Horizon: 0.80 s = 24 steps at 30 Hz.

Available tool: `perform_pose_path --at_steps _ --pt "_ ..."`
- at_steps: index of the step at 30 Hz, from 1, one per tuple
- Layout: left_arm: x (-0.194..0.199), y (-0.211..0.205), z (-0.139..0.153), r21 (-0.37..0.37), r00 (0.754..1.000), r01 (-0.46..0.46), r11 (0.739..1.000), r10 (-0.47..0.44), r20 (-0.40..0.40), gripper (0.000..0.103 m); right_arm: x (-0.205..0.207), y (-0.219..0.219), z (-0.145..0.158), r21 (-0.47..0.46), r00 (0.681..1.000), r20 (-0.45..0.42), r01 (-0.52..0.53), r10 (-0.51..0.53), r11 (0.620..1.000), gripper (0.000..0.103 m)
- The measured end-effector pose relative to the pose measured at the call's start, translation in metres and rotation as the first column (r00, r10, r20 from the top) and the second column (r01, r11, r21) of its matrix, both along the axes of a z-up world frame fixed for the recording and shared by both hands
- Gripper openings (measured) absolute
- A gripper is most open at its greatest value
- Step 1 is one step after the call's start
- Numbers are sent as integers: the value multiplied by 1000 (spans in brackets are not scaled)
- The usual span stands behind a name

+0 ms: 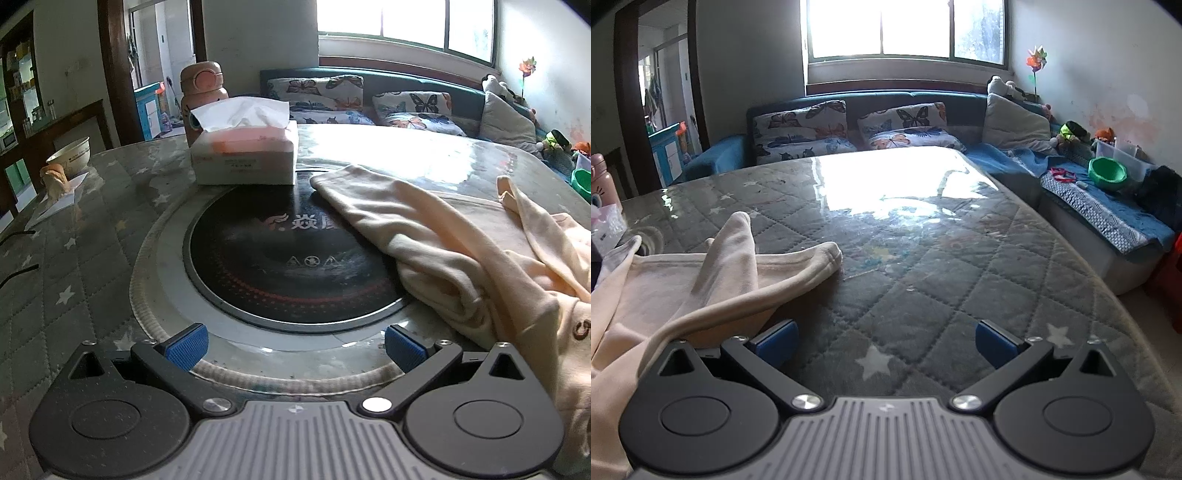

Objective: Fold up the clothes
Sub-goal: 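Move both grippers toward the crumpled cream sweatshirt on the table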

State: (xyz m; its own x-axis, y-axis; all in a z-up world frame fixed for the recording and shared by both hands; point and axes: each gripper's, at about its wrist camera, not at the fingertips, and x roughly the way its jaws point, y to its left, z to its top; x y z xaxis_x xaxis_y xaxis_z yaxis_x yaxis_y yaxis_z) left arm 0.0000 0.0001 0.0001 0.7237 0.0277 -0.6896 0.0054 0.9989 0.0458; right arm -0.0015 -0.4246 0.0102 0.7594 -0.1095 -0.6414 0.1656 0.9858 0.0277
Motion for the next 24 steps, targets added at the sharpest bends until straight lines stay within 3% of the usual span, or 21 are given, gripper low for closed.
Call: perform_pose_path --at_steps 10,18,24 --pt "-1 -6 1 -20 1000 -6 1000 5 -22 103 -45 7 12 -17 996 71 -45 46 999 103" --pt "-20 -18 10 3 1000 15 1000 -15 9 103 -68 27 25 11 994 50 -94 93 996 103" --pt "-27 -26 12 -12 1000 22 1000 -22 -18 103 -80 44 29 1 989 41 -142 142 990 103"
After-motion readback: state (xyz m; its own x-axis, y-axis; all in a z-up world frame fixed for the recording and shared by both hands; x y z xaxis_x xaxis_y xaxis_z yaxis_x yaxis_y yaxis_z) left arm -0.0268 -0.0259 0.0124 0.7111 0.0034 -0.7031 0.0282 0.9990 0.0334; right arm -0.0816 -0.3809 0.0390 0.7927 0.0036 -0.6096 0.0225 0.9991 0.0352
